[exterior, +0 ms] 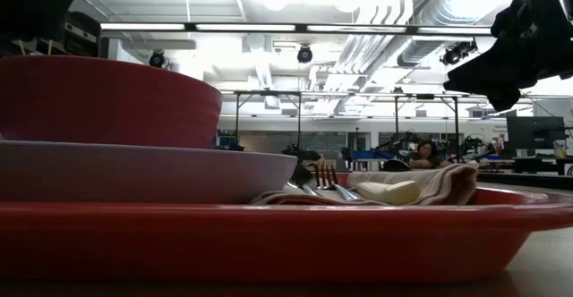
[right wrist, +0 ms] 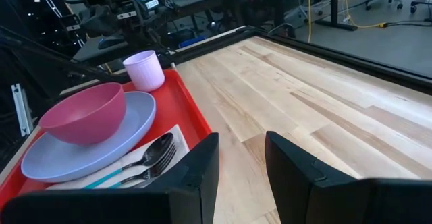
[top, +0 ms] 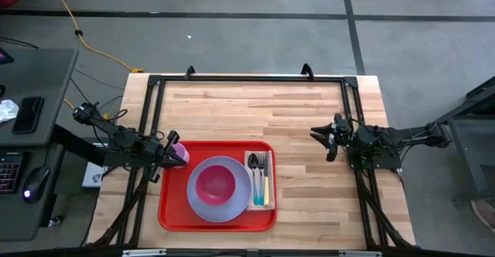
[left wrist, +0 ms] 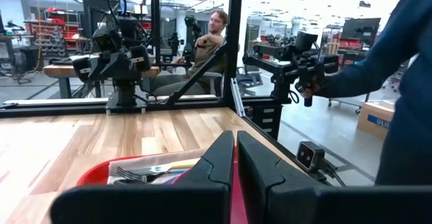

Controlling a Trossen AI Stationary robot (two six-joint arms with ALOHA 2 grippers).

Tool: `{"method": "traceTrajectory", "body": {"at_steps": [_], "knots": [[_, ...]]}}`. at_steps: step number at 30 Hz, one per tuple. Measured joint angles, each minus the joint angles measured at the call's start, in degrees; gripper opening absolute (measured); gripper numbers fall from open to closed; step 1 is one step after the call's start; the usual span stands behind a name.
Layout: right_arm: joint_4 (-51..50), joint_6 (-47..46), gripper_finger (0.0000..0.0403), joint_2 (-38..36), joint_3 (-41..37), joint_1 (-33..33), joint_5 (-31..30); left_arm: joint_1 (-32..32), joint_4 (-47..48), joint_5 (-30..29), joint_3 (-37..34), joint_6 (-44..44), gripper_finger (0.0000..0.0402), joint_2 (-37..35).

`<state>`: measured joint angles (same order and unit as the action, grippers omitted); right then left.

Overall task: Set up tray
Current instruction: Return to Home Position

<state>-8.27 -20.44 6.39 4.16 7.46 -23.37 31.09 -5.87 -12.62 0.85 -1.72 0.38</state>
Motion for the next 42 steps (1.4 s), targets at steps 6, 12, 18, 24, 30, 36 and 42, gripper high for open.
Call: {"method": "traceTrajectory", "body": {"at_steps": [6,12,18,24,30,36,42], "knots": [[0.02,-0.05,0.0099,0.00,0.00,0.00,-0.06,0.04,1.25,-0.04,-0.01,-0.02,0.0049,0.00],[0.07,-0.05,0.0099,0.00,0.00,0.00,-0.18,0.04,3.53,-0.26,-0.01,-0.02,0.0049,0.00],[0.09,-0.05,0.0099,0.00,0.00,0.00,-0.20,0.04,3.54,-0.26,-0.03,-0.02,0.0049,0.02],[0.12,-0.05,0.0099,0.02,0.00,0.00,-0.22,0.04,3.54,-0.26,-0.03,-0.03,0.0049,0.01],[0.14,-0.05,0.0099,0.02,-0.02,0.00,-0.22,0.04,3.55,-0.28,-0.05,-0.04,0.0049,0.02],[0.15,-0.05,0.0099,0.01,-0.04,0.00,-0.25,0.04,3.56,-0.31,-0.05,-0.04,0.0049,0.02],[0.16,-0.05,0.0099,0.02,-0.04,0.00,-0.25,0.04,3.56,-0.31,-0.05,-0.04,0.0049,0.00]]}}
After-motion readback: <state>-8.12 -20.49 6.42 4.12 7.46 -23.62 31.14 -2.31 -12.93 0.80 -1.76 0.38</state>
